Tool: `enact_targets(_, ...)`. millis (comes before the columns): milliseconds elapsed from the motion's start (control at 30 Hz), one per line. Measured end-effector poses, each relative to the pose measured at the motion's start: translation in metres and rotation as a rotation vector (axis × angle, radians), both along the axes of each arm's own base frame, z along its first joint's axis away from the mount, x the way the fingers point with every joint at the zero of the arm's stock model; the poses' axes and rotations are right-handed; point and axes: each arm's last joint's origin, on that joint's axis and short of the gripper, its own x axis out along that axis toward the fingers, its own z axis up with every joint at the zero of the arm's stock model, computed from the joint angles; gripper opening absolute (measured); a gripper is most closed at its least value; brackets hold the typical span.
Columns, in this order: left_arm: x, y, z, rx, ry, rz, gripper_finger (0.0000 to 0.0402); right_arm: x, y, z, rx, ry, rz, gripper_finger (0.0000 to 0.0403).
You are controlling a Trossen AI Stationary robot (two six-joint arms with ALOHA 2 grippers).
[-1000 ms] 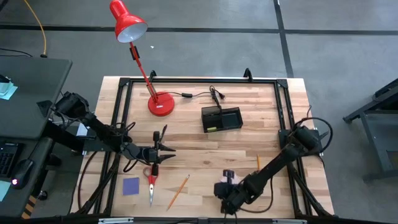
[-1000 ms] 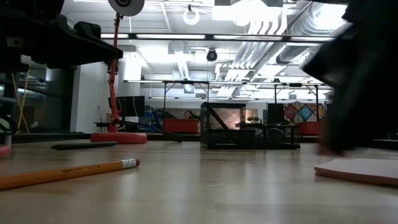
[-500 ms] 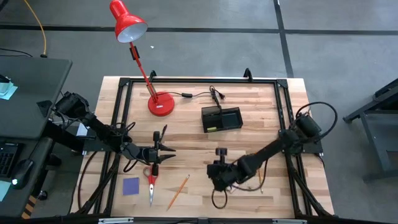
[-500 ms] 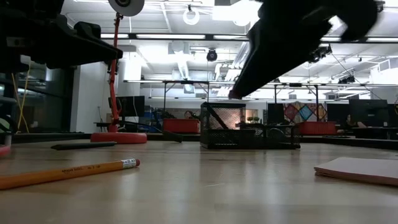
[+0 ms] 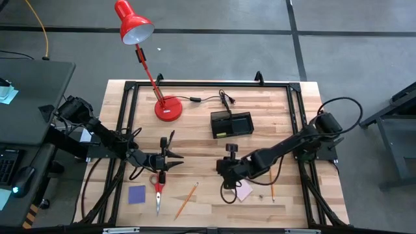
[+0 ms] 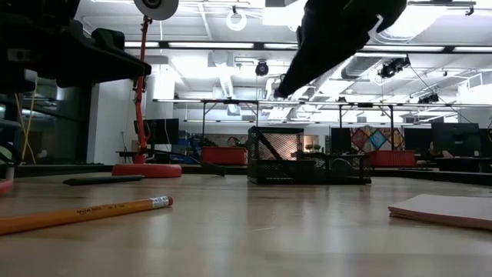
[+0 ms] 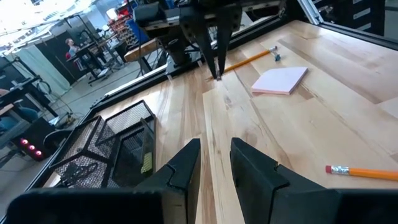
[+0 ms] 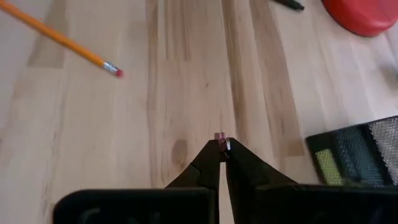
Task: Pick and place office supplies into organizer
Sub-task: Put the pink binder clip into the desk organizer
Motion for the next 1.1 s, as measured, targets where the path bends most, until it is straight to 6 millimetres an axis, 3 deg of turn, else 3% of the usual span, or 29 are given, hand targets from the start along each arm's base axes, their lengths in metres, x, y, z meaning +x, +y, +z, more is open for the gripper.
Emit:
enact_targets(133,0.000,0.000,0.000,0.000,0.000,0.000,0.0078,-0.017,-0.007,-0.011,0.037,-0.025,-0.009,0.0000)
enact_targets(233,0.000,0.000,0.000,-0.001,-0.001,0.000,0.0078,-0.035,-0.018,-0.005,0.112,-0.137,-0.025,0.0000)
enact_targets(400,0.000,0.000,0.001,-0.005,-0.009,0.000,0.0079,-0.068,-0.051,-0.001,0.205,-0.253,-0.098,0.0000)
enact_targets(533,0.000,0.000,0.002,-0.008,-0.015,0.000,0.0079,-0.083,-0.078,-0.009,0.217,-0.250,-0.168,0.0000)
enact_targets(1100,0.000,0.000,0.001,-0.009,-0.013,0.001,0.0079,-0.059,-0.152,-0.032,0.259,-0.213,-0.178,0.0000)
